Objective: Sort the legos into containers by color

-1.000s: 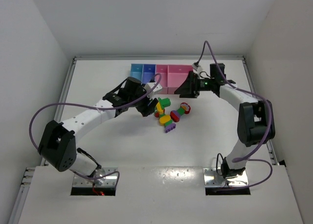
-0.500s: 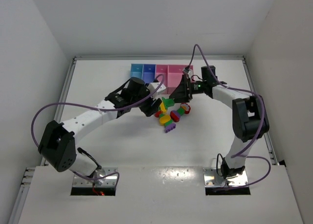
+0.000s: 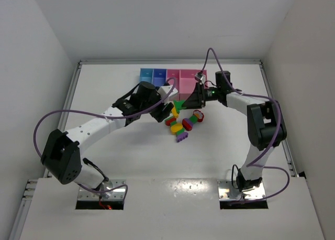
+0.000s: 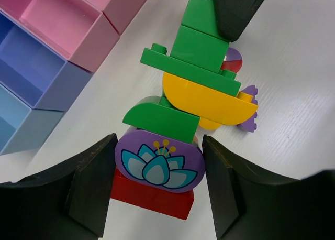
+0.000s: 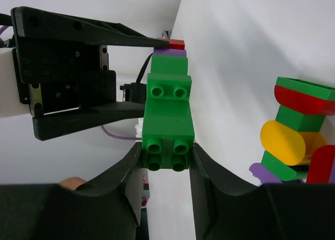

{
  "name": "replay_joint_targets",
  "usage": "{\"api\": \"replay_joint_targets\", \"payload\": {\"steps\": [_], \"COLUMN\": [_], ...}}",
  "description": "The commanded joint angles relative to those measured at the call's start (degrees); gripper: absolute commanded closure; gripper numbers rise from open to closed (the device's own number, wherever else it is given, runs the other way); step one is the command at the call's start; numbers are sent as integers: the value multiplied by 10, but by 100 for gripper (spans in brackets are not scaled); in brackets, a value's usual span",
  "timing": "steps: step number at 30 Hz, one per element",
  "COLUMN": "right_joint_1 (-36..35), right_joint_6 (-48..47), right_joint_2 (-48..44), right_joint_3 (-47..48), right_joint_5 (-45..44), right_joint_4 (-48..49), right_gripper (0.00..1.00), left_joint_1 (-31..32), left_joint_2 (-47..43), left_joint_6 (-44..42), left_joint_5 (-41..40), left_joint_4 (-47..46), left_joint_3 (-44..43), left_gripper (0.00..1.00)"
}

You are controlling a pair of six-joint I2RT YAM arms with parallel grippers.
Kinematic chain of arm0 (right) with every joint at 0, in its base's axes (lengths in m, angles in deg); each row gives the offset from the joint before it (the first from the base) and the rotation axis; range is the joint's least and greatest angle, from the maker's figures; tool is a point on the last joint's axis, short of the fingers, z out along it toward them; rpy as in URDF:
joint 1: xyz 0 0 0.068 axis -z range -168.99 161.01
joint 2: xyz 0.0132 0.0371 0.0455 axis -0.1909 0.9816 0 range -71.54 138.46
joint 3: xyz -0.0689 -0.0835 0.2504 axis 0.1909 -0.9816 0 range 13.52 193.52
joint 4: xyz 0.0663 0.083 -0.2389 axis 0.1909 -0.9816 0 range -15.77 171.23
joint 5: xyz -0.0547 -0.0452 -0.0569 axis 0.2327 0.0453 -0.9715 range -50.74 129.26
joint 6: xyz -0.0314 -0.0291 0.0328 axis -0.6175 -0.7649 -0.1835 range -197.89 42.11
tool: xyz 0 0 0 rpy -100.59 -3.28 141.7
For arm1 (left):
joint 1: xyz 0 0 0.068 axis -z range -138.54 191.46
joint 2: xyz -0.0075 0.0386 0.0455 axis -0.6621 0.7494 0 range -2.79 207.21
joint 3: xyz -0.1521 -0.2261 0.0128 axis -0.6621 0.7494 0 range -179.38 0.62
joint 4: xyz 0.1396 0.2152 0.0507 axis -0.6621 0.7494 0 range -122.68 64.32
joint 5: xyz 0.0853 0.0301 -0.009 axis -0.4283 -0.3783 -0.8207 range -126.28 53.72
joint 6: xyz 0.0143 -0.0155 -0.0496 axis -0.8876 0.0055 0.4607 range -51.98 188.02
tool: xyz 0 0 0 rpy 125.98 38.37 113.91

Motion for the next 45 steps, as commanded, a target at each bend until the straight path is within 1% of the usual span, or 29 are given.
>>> {"api": "replay_joint_targets", "payload": {"steps": [1, 2, 3, 8, 11, 13, 14, 19, 21, 22, 24, 25, 27, 28, 29, 30, 31, 32, 33, 34, 36, 37, 41, 42, 45], "right_joint_1": [-6, -6, -6, 23, 43, 59, 59, 71, 71, 71, 71, 66, 60, 60, 60, 60, 60, 65, 65, 65, 65, 60, 48, 48, 42], "right_joint_6": [11, 11, 11, 6, -21, -66, -66, -118, -125, -125, -136, -145, -187, -202, -217, -252, -270, -299, -307, -307, -313, -308, -263, -240, -209], "right_joint_2": [-8, -8, -8, -14, -14, -2, -2, 3, 3, 3, -11, -11, -19, -26, -34, -34, -42, -47, -47, -52, -59, -65, -65, -65, -59], "right_joint_3": [-9, -15, -15, -47, -53, -53, -53, -39, -32, -32, -32, -32, -32, -26, -26, -26, -26, -26, -26, -26, -26, -26, -26, -20, -8], "right_joint_5": [54, 54, 54, 48, 37, 26, 26, 8, 2, -3, -3, -8, -14, -20, -20, -26, -26, -26, -20, -15, 3, 9, 37, 43, 54], "right_joint_4": [56, 56, 56, 56, 39, -6, -6, -61, -68, -68, -79, -88, -126, -137, -149, -173, -187, -201, -208, -208, -195, -189, -132, -109, -83], "right_gripper": [93, 98, 99, 100, 100, 100, 100, 100, 100, 100, 100, 100, 100, 100, 100, 100, 100, 100, 100, 100, 100, 100, 100, 100, 100], "left_joint_1": [6, 6, 6, 6, 6, 6, 6, -1, -8, -17, -28, -39, -51, -66, -75, -83, -103, -115, -131, -139, -159, -159, -171, -171, -171], "left_joint_2": [-10, -10, -10, -10, 2, 35, 36, 107, 127, 142, 147, 147, 147, 142, 142, 126, 121, 121, 115, 121, 152, 166, 227, 234, 254], "left_joint_6": [8, 3, 2, -14, -14, -6, -6, 22, 37, 37, 52, 52, 58, 66, 72, 72, 81, 81, 89, 89, 118, 131, 155, 155, 155], "left_joint_5": [-18, -18, -23, -35, -28, -23, -23, -22, -22, -22, -14, 7, 30, 74, 99, 123, 199, 245, 286, 362, 442, 519, 645, 657, 698], "left_joint_4": [-39, -45, -45, -64, -80, -102, -108, -128, -128, -122, -115, -108, -91, -81, -71, -47, -38, -30, -12, -3, 11, 11, 16, 16, 16], "left_joint_3": [-2, -2, 4, 62, 87, 94, 94, 81, 67, 67, 59, 50, 34, 16, 4, -8, -30, -41, -60, -69, -91, -96, -115, -115, -127], "left_gripper": [71, 71, 71, 72, 72, 72, 72, 72, 64, 48, 25, 10, 2, 0, 0, 0, 0, 0, 0, 0, 1, 3, 8, 8, 11]}}
